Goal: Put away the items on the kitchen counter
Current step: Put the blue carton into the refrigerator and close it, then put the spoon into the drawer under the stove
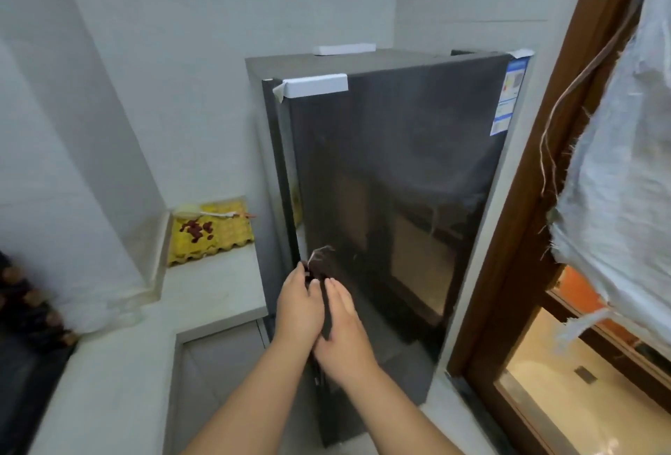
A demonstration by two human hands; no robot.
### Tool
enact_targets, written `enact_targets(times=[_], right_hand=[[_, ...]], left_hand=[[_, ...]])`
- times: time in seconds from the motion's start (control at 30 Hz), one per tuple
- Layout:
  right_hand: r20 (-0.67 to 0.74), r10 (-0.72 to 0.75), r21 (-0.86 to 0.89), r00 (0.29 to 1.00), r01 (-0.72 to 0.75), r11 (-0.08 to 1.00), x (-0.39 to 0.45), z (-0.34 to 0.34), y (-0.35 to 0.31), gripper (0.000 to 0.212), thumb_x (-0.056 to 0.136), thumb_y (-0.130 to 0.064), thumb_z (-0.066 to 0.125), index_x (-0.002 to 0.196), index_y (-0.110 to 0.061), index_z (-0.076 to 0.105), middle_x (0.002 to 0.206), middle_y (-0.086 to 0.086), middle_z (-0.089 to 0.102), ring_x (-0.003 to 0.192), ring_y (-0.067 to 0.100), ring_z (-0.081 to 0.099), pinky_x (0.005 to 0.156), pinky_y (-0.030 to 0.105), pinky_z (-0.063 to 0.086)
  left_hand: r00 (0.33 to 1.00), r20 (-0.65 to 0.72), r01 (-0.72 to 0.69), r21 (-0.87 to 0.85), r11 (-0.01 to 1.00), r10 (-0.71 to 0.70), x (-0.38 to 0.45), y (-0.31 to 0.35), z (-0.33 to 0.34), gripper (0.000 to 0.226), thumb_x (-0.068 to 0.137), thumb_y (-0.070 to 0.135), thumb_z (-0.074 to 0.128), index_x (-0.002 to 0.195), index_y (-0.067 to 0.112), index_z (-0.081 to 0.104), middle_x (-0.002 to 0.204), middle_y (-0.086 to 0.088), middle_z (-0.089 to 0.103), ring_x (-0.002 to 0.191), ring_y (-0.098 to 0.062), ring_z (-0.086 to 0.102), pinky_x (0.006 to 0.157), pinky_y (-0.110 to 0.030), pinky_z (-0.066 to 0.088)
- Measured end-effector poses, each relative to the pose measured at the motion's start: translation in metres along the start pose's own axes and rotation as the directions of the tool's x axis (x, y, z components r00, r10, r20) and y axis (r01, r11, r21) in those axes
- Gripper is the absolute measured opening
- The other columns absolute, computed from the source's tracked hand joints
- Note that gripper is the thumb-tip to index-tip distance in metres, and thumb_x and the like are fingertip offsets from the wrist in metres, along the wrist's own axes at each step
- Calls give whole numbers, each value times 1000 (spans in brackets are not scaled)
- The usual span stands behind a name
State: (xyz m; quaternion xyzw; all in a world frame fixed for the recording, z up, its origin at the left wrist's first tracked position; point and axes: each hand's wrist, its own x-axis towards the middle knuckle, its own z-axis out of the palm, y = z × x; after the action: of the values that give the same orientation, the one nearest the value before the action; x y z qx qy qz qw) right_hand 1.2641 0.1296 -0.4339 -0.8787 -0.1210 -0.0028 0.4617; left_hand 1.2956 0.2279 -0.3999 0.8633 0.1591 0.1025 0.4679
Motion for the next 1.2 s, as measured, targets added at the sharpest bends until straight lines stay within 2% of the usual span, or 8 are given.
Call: enact_targets(times=[0.17, 0.37, 0.63, 0.83, 0.93, 1.0, 1.07, 1.2], right_hand=[[68, -54, 34, 996, 51, 998, 42, 9, 6, 87, 83, -23, 56, 160, -29, 16, 167, -15, 12, 151, 5, 21, 122, 30, 26], [79, -86, 60, 993, 81, 995, 73, 21, 9, 85, 93, -26, 61, 160, -35, 10, 167, -22, 6, 151, 5, 20, 122, 33, 28], [137, -94, -31, 986, 99, 995, 76, 34, 12, 92, 92, -26, 61, 159, -36, -1, 158, -33, -25, 147, 17, 32, 116, 42, 37], [178, -72, -63, 981, 84, 994, 75, 41, 6, 95, 90, -24, 61, 159, -37, -2, 156, -31, -34, 153, 15, 16, 119, 50, 32], [103, -100, -53, 990, 106, 993, 78, 41, 2, 83, 88, -24, 64, 157, -35, 18, 166, -16, 5, 147, 8, 23, 119, 39, 32], [81, -162, -21, 984, 164, 986, 83, 46, 1, 57, 86, -22, 63, 140, -29, 45, 134, -11, 51, 126, 6, 48, 105, 37, 48], [138, -168, 35, 976, 165, 986, 87, 57, 2, 36, 87, -20, 60, 122, -30, 55, 107, -13, 61, 102, 4, 60, 86, 36, 57], [276, -168, 114, 946, 141, 983, 86, 94, 0, 26, 92, -15, 56, 113, -27, 66, 93, -4, 71, 84, 11, 68, 74, 40, 58]], left_hand=[[994, 81, 87, -100, 991, -79, 31, 1, -3, 66, 93, 23, 44, 154, 40, 27, 152, 3, 49, 135, -18, 49, 115, -43, 40], [992, 113, 83, -187, 979, -63, 55, 12, -16, 63, 99, 10, 44, 151, 45, 33, 123, 12, 56, 110, -9, 54, 98, -26, 44], [989, 112, 114, -204, 972, -92, 67, 3, -15, 64, 99, 12, 47, 152, 46, 31, 126, 16, 55, 110, -6, 53, 93, -24, 47], [988, 127, 104, -173, 979, -83, 67, 4, -18, 63, 103, 14, 44, 152, 50, 27, 143, 11, 53, 128, -13, 54, 109, -38, 48], [985, 156, 91, -148, 985, -68, 65, 2, -23, 59, 104, 19, 43, 152, 49, 28, 146, 11, 51, 133, -14, 51, 110, -34, 45], [986, 146, 107, -173, 979, -82, 62, -6, -28, 51, 104, 19, 43, 150, 41, 39, 143, 12, 54, 132, -12, 51, 108, -29, 42], [987, 115, 133, -176, 975, -114, 58, -20, -36, 41, 104, 22, 45, 142, 35, 52, 138, 13, 59, 127, -8, 54, 107, -27, 43], [973, 60, 231, -198, 952, -224, 42, -65, -59, 30, 102, 18, 44, 113, 21, 72, 105, 6, 73, 102, -9, 66, 101, -31, 50]])
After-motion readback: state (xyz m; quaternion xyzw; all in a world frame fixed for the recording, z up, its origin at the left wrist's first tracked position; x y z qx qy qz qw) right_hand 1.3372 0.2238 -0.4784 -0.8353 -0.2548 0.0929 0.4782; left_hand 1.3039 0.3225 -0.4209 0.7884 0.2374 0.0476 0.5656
